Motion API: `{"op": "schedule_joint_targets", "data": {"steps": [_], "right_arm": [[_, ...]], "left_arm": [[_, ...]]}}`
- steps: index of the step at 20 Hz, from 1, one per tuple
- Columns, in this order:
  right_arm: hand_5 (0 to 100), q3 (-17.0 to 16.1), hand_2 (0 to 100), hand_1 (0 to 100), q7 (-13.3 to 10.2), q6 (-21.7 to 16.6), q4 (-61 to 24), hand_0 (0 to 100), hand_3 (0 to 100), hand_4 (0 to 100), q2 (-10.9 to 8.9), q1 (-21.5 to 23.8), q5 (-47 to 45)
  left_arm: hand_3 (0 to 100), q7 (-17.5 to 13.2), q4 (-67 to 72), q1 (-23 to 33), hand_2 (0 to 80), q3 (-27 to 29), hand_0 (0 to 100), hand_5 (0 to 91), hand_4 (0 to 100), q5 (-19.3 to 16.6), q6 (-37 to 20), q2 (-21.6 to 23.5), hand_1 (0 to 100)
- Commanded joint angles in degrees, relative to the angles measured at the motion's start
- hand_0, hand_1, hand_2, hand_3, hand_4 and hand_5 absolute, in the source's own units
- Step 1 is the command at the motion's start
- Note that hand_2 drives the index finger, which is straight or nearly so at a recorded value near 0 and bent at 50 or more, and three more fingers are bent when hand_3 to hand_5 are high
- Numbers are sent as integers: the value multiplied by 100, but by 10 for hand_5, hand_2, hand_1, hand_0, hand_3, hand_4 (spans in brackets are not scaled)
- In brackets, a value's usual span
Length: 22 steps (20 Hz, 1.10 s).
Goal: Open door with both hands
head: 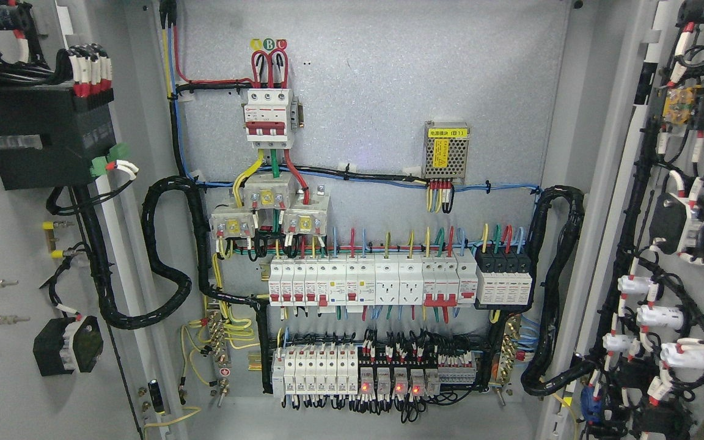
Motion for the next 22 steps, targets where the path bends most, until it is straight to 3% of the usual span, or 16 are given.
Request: {"op": "schedule_joint_targets", "data": {"steps": [1, 5, 9, 12, 16, 19, 22], "right_arm": [[0, -247, 0, 0, -13, -3, 170, 219, 0, 0, 137, 34, -38], [0, -326, 0, 0, -13, -64, 126, 219, 0, 0, 128, 96, -47], [0, -502, 0, 0, 31, -144, 100, 219, 0, 0, 93, 140, -39], [0, -538, 0, 0, 31, -144, 100, 219, 0, 0, 58, 140, -38], [0, -749, 0, 0, 31, -144, 91, 219, 0, 0, 31, 166, -38], [0, -801, 0, 0, 40, -144, 91, 219, 0, 0, -4, 236, -38], [0, -819, 0, 0, 40, -144, 100, 219, 0, 0, -206, 271, -38]], "left_arm": [[27, -78, -49, 0, 27, 873, 295, 0, 38, 223, 53, -151, 0], [27, -263, -31, -26, 27, 1197, 295, 0, 38, 433, 245, -159, 0], [27, -421, 126, -122, 27, 1803, 295, 0, 38, 925, 545, -37, 0], [27, -509, 512, -228, 27, 1918, 296, 0, 38, 978, 554, 279, 0], [27, -518, 900, -386, 26, 2094, 295, 0, 38, 1443, 554, 841, 0], [27, -544, 1224, -483, 26, 2200, 295, 0, 37, 1593, 554, 1184, 0], [27, -685, 1593, -597, 26, 2218, 295, 0, 37, 1804, 554, 1474, 0]]}}
